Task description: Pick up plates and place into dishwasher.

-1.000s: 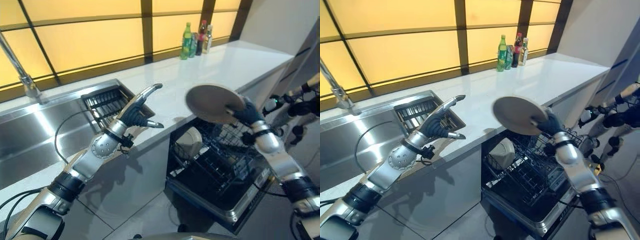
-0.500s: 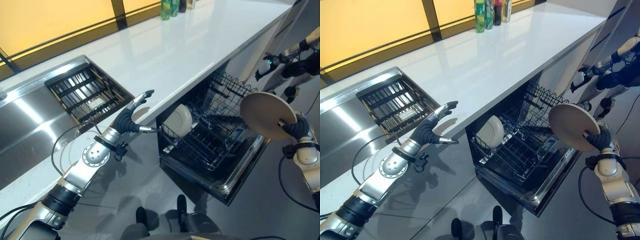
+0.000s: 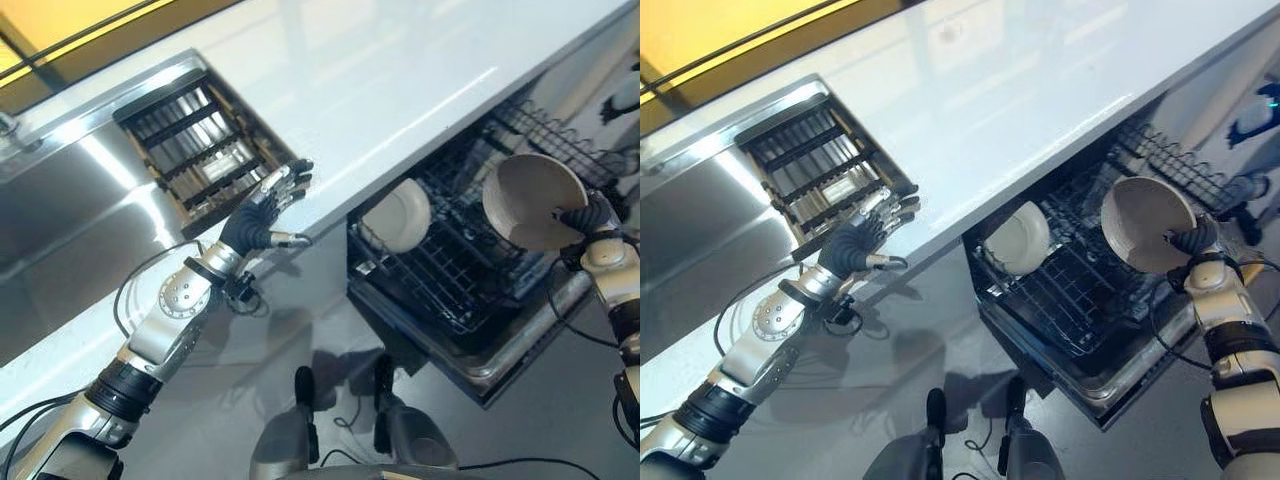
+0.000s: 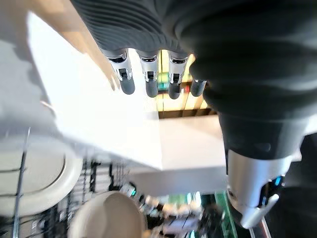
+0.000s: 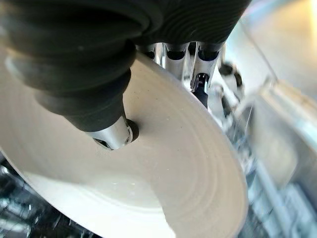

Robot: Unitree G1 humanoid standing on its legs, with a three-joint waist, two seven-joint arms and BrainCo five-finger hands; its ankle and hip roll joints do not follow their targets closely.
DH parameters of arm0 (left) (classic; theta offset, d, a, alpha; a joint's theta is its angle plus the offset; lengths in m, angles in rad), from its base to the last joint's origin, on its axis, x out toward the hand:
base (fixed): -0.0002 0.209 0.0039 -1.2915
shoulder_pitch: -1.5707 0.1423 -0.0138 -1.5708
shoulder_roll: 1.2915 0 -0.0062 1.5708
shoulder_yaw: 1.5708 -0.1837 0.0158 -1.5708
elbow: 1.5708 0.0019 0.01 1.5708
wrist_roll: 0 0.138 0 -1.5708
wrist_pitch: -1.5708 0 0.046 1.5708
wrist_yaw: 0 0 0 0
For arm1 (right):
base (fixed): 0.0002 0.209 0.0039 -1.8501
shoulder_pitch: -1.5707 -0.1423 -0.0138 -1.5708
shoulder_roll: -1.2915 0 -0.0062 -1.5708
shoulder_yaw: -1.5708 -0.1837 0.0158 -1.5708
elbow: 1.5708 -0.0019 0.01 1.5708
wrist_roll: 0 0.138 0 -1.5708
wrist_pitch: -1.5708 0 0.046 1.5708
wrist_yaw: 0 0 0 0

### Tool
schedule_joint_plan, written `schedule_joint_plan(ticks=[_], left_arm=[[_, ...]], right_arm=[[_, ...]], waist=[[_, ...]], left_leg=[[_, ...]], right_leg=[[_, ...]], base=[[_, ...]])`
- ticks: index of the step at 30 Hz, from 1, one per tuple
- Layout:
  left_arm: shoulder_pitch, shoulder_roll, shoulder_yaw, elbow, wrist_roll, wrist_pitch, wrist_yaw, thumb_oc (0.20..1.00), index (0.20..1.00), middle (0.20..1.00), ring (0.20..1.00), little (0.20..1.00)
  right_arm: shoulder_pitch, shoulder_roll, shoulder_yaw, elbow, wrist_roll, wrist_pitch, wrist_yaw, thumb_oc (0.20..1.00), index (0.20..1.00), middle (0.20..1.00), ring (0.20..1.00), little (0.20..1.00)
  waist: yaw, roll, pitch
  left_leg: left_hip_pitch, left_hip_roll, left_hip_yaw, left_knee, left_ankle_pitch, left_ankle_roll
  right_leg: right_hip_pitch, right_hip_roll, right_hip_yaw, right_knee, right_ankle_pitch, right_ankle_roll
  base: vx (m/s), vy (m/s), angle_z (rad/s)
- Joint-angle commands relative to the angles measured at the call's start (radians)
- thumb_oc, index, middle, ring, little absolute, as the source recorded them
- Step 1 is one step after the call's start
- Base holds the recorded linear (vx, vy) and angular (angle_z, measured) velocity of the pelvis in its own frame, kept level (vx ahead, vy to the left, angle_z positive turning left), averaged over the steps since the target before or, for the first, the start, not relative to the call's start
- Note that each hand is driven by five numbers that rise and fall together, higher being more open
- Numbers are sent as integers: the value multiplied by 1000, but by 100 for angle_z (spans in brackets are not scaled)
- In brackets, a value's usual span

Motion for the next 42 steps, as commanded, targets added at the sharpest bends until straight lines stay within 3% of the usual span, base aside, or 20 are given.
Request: schedule_joint_plan(ticks=[1, 14, 19, 24, 25, 26, 30, 38, 42], left_arm=[[-88, 27, 3, -71, -65, -48, -7, 1000, 1000, 1000, 1000, 1000], [-108, 26, 15, -73, -91, -108, -13, 1000, 1000, 1000, 1000, 1000], [-114, 20, 24, -84, -90, -86, -10, 1000, 1000, 1000, 1000, 1000], [-112, 22, 29, -96, -84, -78, -18, 1000, 1000, 1000, 1000, 1000], [-111, 22, 30, -95, -82, -80, -19, 1000, 1000, 1000, 1000, 1000], [-109, 21, 30, -94, -83, -81, -20, 1000, 1000, 1000, 1000, 1000], [-86, 15, 50, -99, -97, -77, -40, 1000, 1000, 1000, 1000, 1000], [-15, -64, 36, -100, -74, -86, -37, 1000, 1000, 1000, 1000, 1000], [-24, -89, 8, -88, -76, -78, -20, 1000, 1000, 1000, 1000, 1000]], right_arm=[[-192, -47, 68, 25, 28, -64, 31, 200, 200, 200, 200, 200], [-275, 11, 168, 188, -56, -78, 192, 200, 200, 200, 200, 200], [-268, 36, 198, 235, -112, -62, 267, 200, 200, 200, 200, 200], [-258, 43, 190, 258, -58, -74, 314, 200, 200, 200, 200, 200], [-256, 43, 186, 262, -49, -77, 295, 821, 821, 821, 821, 821], [-255, 44, 184, 263, -34, -82, 253, 1000, 1000, 1000, 1000, 1000], [-204, 44, 70, 196, 113, -118, 106, 1000, 1000, 1000, 1000, 1000], [-51, 71, -171, 65, 171, -179, -268, 1000, 1000, 1000, 1000, 1000], [-18, 88, -214, 68, 146, -181, -323, 1000, 1000, 1000, 1000, 1000]], waist=[[31, -1, 46], [56, 37, 76], [65, 46, 75], [70, 49, 73], [70, 49, 71], [68, 49, 70], [52, 44, 60], [9, 34, 42], [-6, 31, 54]], left_leg=[[-42, -34, 11, 38, -113, 16], [-76, -43, -1, 22, -89, 15], [-75, -47, -1, 23, -86, 16], [-69, -48, 0, 25, -86, 17], [-68, -48, 2, 25, -86, 17], [-66, -47, 5, 25, -86, 17], [-53, -48, 14, 44, -104, 20], [-63, -46, 50, 215, -196, 46], [-103, -51, 57, 379, -267, 64]], right_leg=[[-9, -51, -2, 47, -120, 56], [-54, -65, -37, 56, -115, 49], [-51, -73, -45, 54, -112, 52], [-46, -78, -51, 54, -111, 53], [-45, -78, -50, 54, -111, 52], [-45, -77, -49, 55, -112, 51], [-36, -77, -40, 62, -116, 52], [-32, -90, -17, 166, -167, 32], [-43, -98, -5, 270, -217, 7]], base=[[-38, -41, 14], [-36, -8, 6], [0, 0, 0], [0, 0, 0], [0, 0, 0], [-10, 42, 1], [5, 59, 0], [13, 108, -2], [31, 70, -16]])
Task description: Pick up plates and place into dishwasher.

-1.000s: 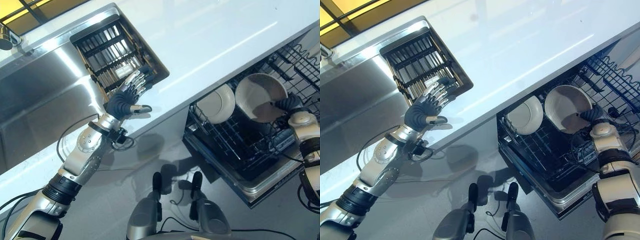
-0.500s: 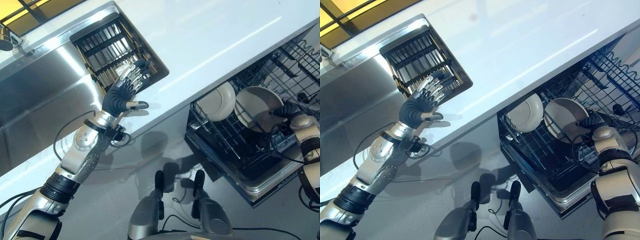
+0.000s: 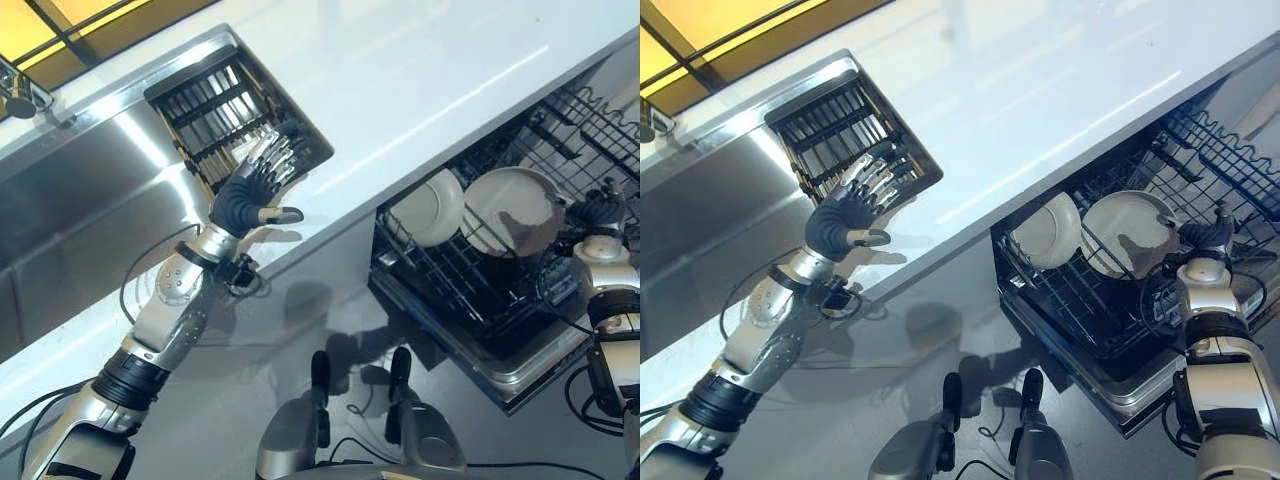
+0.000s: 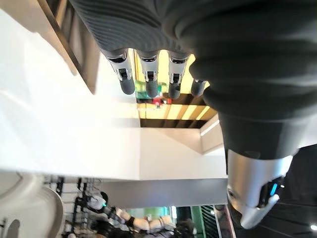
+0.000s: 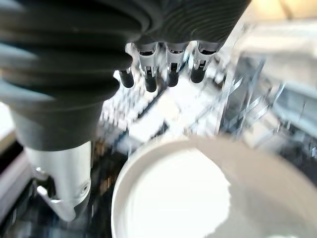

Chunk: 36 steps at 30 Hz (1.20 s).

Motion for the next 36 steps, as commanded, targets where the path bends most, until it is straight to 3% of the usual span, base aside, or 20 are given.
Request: schedule_joint_plan(ticks=[1, 7, 12, 16, 24, 36], left_arm=[[-2, -29, -31, -46, -8, -43, 21, 1000, 1000, 1000, 1000, 1000], [-34, -24, -60, -19, -14, -58, 40, 1000, 1000, 1000, 1000, 1000], [-72, -17, -72, -10, -22, -70, 65, 1000, 1000, 1000, 1000, 1000], [-82, -18, -66, -10, -23, -57, 74, 1000, 1000, 1000, 1000, 1000], [-89, -20, -64, -11, -22, -25, 72, 1000, 1000, 1000, 1000, 1000], [-105, -4, -54, -3, -45, 18, 30, 1000, 1000, 1000, 1000, 1000]], right_arm=[[18, -36, 12, -44, 3, -59, -69, 1000, 1000, 1000, 1000, 1000], [12, -16, 16, -17, 35, -60, -129, 1000, 1000, 1000, 1000, 1000], [-48, -18, 26, 46, 82, -36, -101, 1000, 1000, 1000, 1000, 1000], [-72, -7, 25, 91, 165, 18, 3, 1000, 1000, 1000, 1000, 1000], [-79, 15, 49, 173, 297, 63, 282, 1000, 1000, 1000, 1000, 1000], [-102, 56, 119, 200, 329, 66, 541, 1000, 1000, 1000, 1000, 1000]], waist=[[-26, -6, 4], [-41, -8, 43], [-45, 4, 70], [-44, 5, 78], [-28, 5, 77], [1, -10, 71]], left_leg=[[-145, -19, 48, 390, -272, 47], [-219, -20, 62, 538, -335, 78], [-276, -20, 64, 635, -378, 96], [-317, -24, 58, 709, -410, 113], [-367, -25, 40, 801, -438, 131], [-400, -29, 13, 841, -441, 142]], right_leg=[[-84, -68, -4, 291, -225, 7], [-155, -70, 8, 430, -271, -16], [-216, -71, 18, 537, -311, -32], [-262, -72, 27, 623, -343, -46], [-316, -78, 31, 743, -389, -70], [-349, -81, 28, 813, -409, -82]], base=[[0, 0, 0], [-40, 10, -3], [-49, 20, -7], [-12, -7, -11], [22, -23, 3], [13, -28, 4]])
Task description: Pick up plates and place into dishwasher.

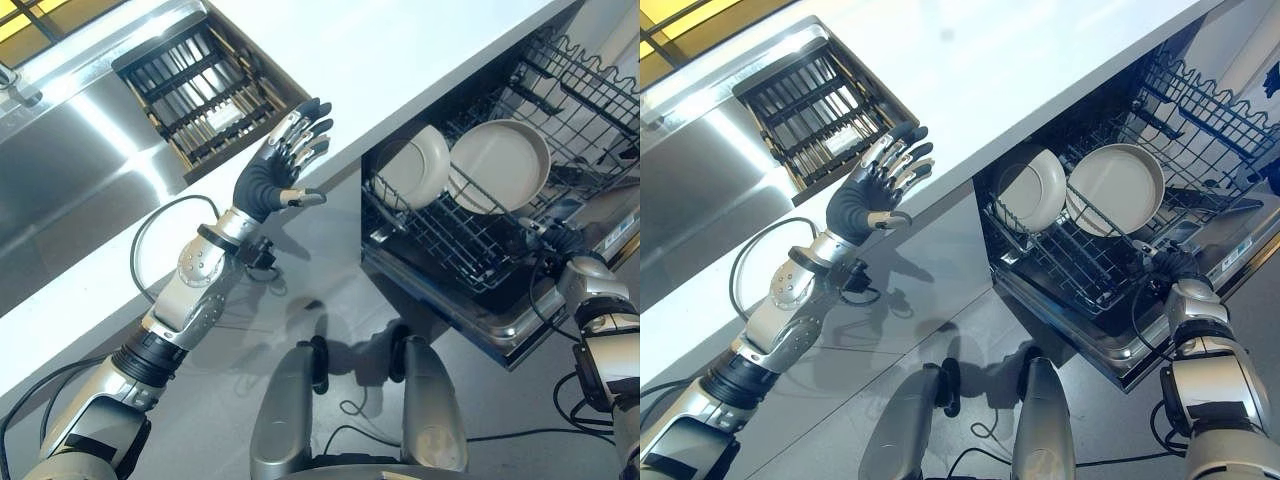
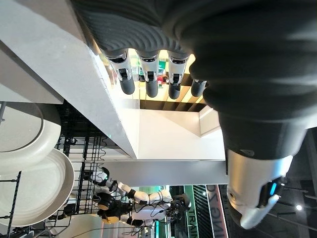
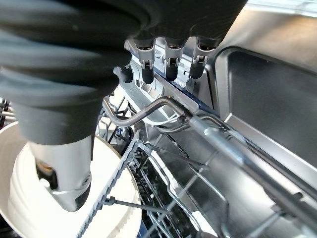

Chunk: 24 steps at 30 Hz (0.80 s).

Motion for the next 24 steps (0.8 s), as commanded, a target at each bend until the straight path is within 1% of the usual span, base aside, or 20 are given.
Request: schedule_joint_plan(ticks=[1, 3, 9, 11, 13, 16, 18, 24], left_arm=[[32, 10, 24, -43, -44, 4, -26, 1000, 1000, 1000, 1000, 1000], [28, 10, 25, -41, -45, 12, -30, 1000, 1000, 1000, 1000, 1000], [14, 30, 38, -41, -57, 33, -26, 1000, 1000, 1000, 1000, 1000], [11, 41, 49, -44, -76, 48, -42, 1000, 1000, 1000, 1000, 1000], [1, 50, 51, -42, -83, 63, -70, 1000, 1000, 1000, 1000, 1000], [-20, 66, 39, -42, -86, 88, -106, 1000, 1000, 1000, 1000, 1000], [-37, 79, 33, -42, -94, 93, -111, 1000, 1000, 1000, 1000, 1000], [-69, 114, 27, -66, -121, 119, -155, 1000, 1000, 1000, 1000, 1000]], right_arm=[[-59, 29, 48, -5, 34, -1, 125, 1000, 1000, 1000, 1000, 1000], [-76, 29, 58, -1, 47, 7, 147, 1000, 1000, 1000, 1000, 1000], [-159, 11, 77, -13, 84, -2, 171, 1000, 1000, 1000, 1000, 1000], [-195, 7, 86, -26, 91, 3, 163, 1000, 1000, 1000, 1000, 1000], [-233, 0, 99, -32, 94, 23, 157, 1000, 1000, 1000, 1000, 1000], [-290, -14, 126, -32, 91, 37, 159, 1000, 1000, 1000, 1000, 1000], [-327, -23, 146, -31, 91, 49, 155, 1000, 1000, 1000, 1000, 1000], [-413, -45, 186, -32, 125, 54, 171, 1000, 1000, 1000, 1000, 1000]], waist=[[46, 4, -11], [53, 3, -11], [74, 4, -10], [84, 4, -9], [90, 4, -8], [98, 11, -5], [101, 15, -3], [119, 28, -3]], left_leg=[[-11, -42, 34, 86, -117, 111], [-18, -44, 29, 87, -114, 112], [-47, -54, 13, 96, -107, 115], [-62, -60, 10, 98, -104, 117], [-77, -65, 6, 97, -97, 116], [-95, -71, -3, 94, -88, 117], [-104, -76, -7, 92, -84, 118], [-122, -89, -19, 74, -64, 114]], right_leg=[[40, 17, 4, 70, -100, -59], [33, 16, 4, 80, -102, -59], [2, 10, 0, 115, -111, -59], [-15, 3, -4, 130, -115, -56], [-31, 0, -6, 140, -115, -53], [-54, -5, -9, 160, -120, -53], [-67, -5, -8, 172, -124, -55], [-84, -17, -20, 191, -136, -58]], base=[[27, -35, 7], [22, -39, 0], [18, -44, 5], [-1, -59, 3], [-4, -57, 2], [15, -42, -7], [12, -14, -2], [24, -35, 9]])
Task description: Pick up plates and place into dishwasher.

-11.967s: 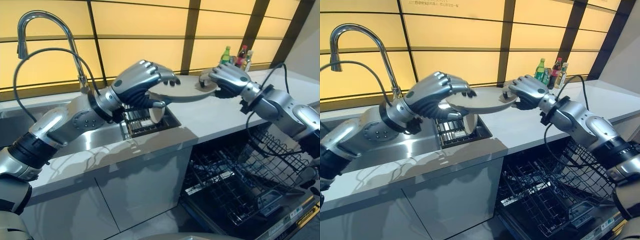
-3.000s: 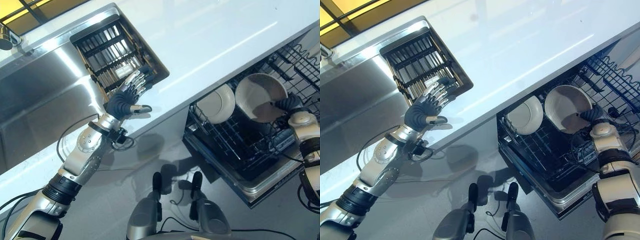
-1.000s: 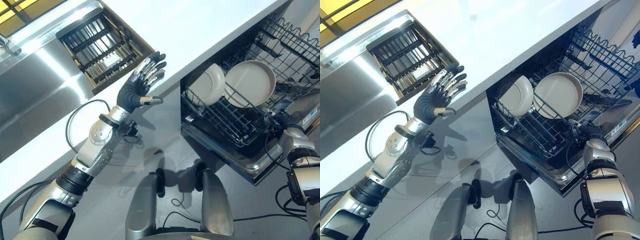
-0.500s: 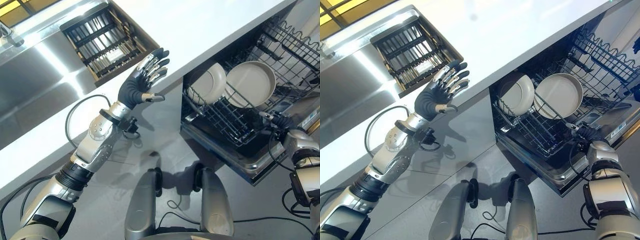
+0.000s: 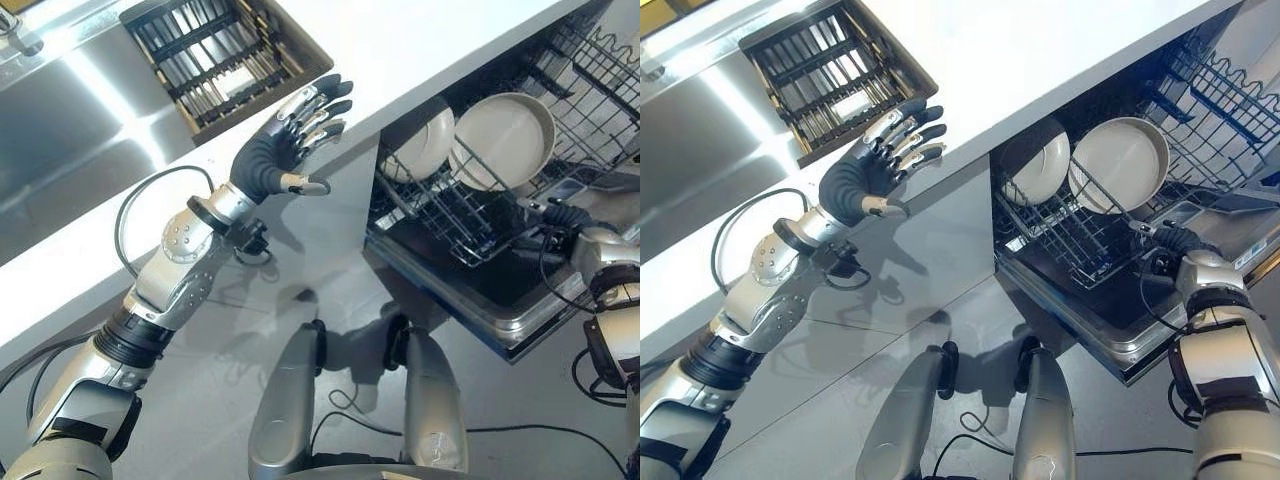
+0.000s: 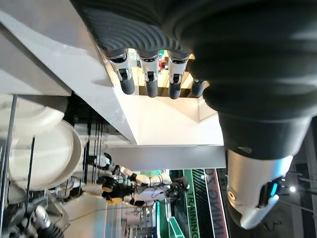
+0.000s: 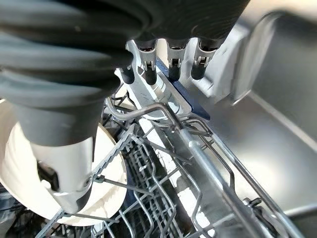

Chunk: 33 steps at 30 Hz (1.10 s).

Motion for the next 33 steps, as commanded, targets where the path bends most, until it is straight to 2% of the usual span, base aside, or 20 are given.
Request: schedule_joint_plan(ticks=[1, 8, 13, 19, 22, 25, 29, 31, 33], left_arm=[[19, 39, -19, -9, -58, 18, -19, 1000, 1000, 1000, 1000, 1000], [0, 56, -9, -4, -93, 35, -1, 1000, 1000, 1000, 1000, 1000], [17, 57, 15, 0, -103, 33, -27, 1000, 1000, 1000, 1000, 1000], [45, 65, 40, 4, -125, 23, -73, 1000, 1000, 1000, 1000, 1000], [55, 66, 43, 6, -131, 3, -107, 1000, 1000, 1000, 1000, 1000], [71, 61, 51, 6, -103, -27, -119, 1000, 1000, 1000, 1000, 1000], [89, 52, 45, -13, -80, -59, -89, 1000, 1000, 1000, 1000, 1000], [102, 35, 39, -17, -51, -69, -77, 1000, 1000, 1000, 1000, 1000], [119, 24, 28, -21, -17, -89, -59, 1000, 1000, 1000, 1000, 1000]], right_arm=[[-241, 18, 36, -60, 119, -89, 84, 1000, 1000, 1000, 1000, 1000], [-302, 40, 56, -82, 208, -124, 93, 1000, 1000, 1000, 1000, 1000], [-320, 44, 54, -103, 308, -140, 159, 1000, 1000, 1000, 1000, 1000], [-297, 37, 19, -105, 395, -111, 194, 1000, 1000, 1000, 1000, 1000], [-270, 26, 12, -84, 350, -101, 181, 1000, 1000, 1000, 1000, 1000], [-214, 6, 15, -76, 234, -66, 143, 1000, 1000, 1000, 1000, 1000], [-62, -54, 17, -124, 16, -88, 48, 1000, 1000, 1000, 1000, 1000], [23, -72, -2, -157, -16, -90, 24, 1000, 1000, 1000, 1000, 1000], [155, -90, -60, -208, -22, -120, 10, 1000, 1000, 1000, 1000, 1000]], waist=[[71, 44, -3], [96, 45, -4], [110, 45, -8], [123, 35, -19], [120, 27, -26], [109, 12, -33], [71, -18, -37], [51, -33, -36], [23, -50, -32]], left_leg=[[30, -27, 85, -15, -57, 110], [37, -37, 65, -40, -38, 105], [43, -40, 54, -51, -31, 100], [39, -40, 46, -42, -31, 97], [41, -33, 51, -36, -36, 98], [56, -20, 62, -32, -47, 102], [78, 2, 91, -23, -67, 108], [93, 11, 103, -20, -79, 112], [109, 20, 121, -10, -97, 118]], right_leg=[[43, 1, 1, 111, -126, -50], [61, -10, -28, 110, -134, -56], [78, -10, -45, 106, -140, -63], [86, -6, -56, 101, -139, -65], [91, -1, -57, 94, -136, -67], [102, 8, -50, 85, -134, -70], [117, 19, -26, 66, -124, -67], [130, 24, -15, 53, -118, -64], [141, 29, 2, 40, -111, -58]], base=[[21, -48, 12], [29, -44, 8], [11, -20, 13], [-29, -17, 15], [-71, 40, 9], [-54, 105, 2], [-65, 143, -1], [-35, 149, 0], [-46, 137, -12]])
